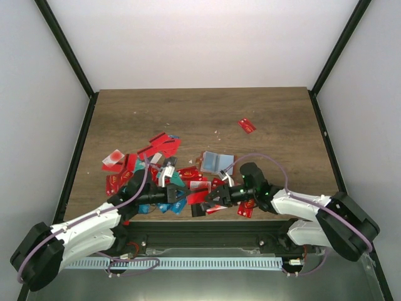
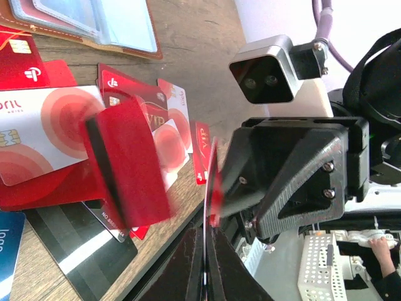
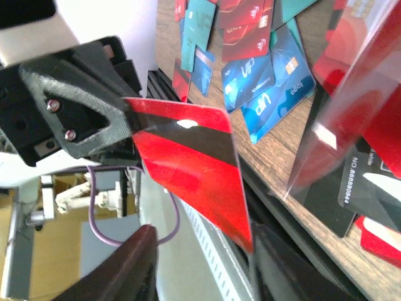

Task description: Put the credit cards into the card holder

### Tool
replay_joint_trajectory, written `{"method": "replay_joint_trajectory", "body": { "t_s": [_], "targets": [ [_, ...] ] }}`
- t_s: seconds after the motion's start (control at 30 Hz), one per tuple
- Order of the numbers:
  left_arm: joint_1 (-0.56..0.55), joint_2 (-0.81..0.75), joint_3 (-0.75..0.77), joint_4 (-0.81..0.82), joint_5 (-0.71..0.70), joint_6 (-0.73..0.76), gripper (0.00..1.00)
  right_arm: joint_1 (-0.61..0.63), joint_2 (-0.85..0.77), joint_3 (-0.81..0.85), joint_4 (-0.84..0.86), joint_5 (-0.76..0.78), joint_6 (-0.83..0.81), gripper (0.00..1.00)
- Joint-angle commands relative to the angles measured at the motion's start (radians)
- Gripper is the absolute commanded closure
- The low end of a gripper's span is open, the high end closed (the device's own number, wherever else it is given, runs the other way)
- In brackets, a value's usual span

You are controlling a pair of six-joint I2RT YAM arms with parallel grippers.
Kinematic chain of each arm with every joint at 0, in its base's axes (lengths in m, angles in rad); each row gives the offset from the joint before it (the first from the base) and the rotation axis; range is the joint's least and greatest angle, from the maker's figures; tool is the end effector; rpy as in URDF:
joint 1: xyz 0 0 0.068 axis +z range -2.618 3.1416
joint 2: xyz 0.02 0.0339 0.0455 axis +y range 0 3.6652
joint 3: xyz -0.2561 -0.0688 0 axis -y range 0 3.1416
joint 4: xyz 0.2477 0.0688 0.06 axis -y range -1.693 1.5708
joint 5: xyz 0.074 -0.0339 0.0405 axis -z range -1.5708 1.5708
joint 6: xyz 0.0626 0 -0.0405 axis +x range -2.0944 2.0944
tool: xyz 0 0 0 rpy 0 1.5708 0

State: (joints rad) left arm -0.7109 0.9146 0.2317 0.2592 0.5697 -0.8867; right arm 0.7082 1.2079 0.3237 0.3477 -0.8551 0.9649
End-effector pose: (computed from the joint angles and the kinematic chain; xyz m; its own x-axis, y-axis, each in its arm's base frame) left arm 0.1366 -0.1621 0.1546 -0.9115 -0.0763 -0.4042 0.3413 0.4084 -0.8466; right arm 0.1450 0.1864 0.1406 -0.9769 -0.1265 -0.1724 -0.2045 0.3168 0.9262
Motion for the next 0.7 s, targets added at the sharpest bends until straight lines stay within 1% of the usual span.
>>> {"method": "replay_joint_trajectory", "body": {
  "t_s": [0.0, 0.13, 0.23, 0.3, 0.37, 0.47, 0.53, 0.67],
  "targets": [
    [0.000, -0.021, 0.002, -0.038, -0.011, 0.014, 0.96, -0.006, 0.024, -0.006, -0.042, 0.010, -0.014, 0.50],
    [0.000, -0.071, 0.031, -0.139, -0.065, 0.031, 0.96, -0.005, -0.005, 0.020, -0.230, 0.131, -0.086, 0.27],
    [0.000, -0.102, 0.068, -0.204, -0.137, 0.025, 0.96, -0.006, -0.063, 0.032, -0.281, 0.181, -0.103, 0.19],
    [-0.001, -0.119, 0.080, -0.193, -0.205, -0.041, 0.96, -0.006, -0.106, 0.028, -0.261, 0.182, -0.088, 0.15],
    [-0.002, -0.132, 0.070, -0.131, -0.260, -0.129, 0.96, -0.006, -0.158, 0.014, -0.208, 0.181, -0.047, 0.14],
    [-0.003, -0.168, 0.031, 0.010, -0.331, -0.252, 0.96, -0.006, -0.219, -0.020, -0.087, 0.201, 0.054, 0.14],
    [-0.003, -0.167, 0.029, 0.076, -0.368, -0.289, 0.96, -0.005, -0.236, -0.044, -0.013, 0.232, 0.130, 0.15],
    [-0.003, -0.146, 0.045, 0.160, -0.418, -0.322, 0.96, -0.006, -0.222, -0.072, 0.119, 0.294, 0.258, 0.21]
  ]
}}
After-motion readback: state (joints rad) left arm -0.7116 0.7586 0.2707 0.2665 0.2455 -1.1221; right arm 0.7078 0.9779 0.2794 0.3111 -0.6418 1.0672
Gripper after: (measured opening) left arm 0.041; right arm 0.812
